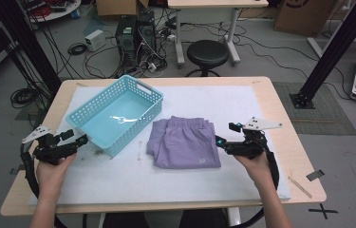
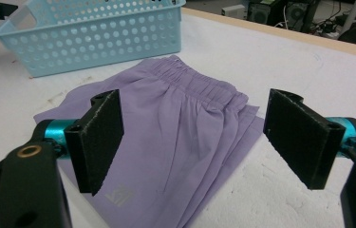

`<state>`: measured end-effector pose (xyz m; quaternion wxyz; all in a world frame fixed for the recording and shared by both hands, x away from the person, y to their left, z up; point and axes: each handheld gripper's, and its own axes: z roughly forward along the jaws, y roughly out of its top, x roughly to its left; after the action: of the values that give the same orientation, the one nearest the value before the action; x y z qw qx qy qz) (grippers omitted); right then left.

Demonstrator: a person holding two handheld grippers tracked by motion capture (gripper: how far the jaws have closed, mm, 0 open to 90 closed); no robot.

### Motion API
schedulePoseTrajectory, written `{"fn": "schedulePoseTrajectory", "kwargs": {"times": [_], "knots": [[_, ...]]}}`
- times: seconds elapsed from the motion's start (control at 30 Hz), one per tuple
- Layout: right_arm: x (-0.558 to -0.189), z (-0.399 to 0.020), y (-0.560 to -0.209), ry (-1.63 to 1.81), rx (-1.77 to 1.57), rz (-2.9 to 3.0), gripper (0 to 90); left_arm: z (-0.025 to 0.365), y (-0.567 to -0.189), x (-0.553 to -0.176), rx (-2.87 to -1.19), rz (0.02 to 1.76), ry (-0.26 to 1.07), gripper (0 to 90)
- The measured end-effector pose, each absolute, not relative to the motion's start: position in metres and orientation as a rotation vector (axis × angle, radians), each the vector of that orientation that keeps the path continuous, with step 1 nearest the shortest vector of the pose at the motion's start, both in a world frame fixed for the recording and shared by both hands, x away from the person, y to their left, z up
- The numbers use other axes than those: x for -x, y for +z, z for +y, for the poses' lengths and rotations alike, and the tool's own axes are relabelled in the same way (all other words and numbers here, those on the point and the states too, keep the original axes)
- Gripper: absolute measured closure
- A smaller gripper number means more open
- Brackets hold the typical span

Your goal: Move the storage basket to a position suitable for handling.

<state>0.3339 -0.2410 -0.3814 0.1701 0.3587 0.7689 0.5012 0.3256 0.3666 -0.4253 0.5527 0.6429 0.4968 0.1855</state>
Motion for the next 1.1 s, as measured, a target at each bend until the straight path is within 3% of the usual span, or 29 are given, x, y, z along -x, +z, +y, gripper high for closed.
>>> {"fn": "schedulePoseTrajectory", "kwargs": {"times": [0.5, 1.1], "knots": [[-0.334, -0.235, -0.383, 1.395, -0.999, 2.207, 21.8, 0.351, -0.424, -0.344, -1.484, 1.298, 0.434, 19.7], [-0.333, -0.233, -0.384, 1.381, -0.987, 2.227, 21.9, 0.348, -0.424, -0.41, -1.574, 1.166, 0.433, 26.0]]}}
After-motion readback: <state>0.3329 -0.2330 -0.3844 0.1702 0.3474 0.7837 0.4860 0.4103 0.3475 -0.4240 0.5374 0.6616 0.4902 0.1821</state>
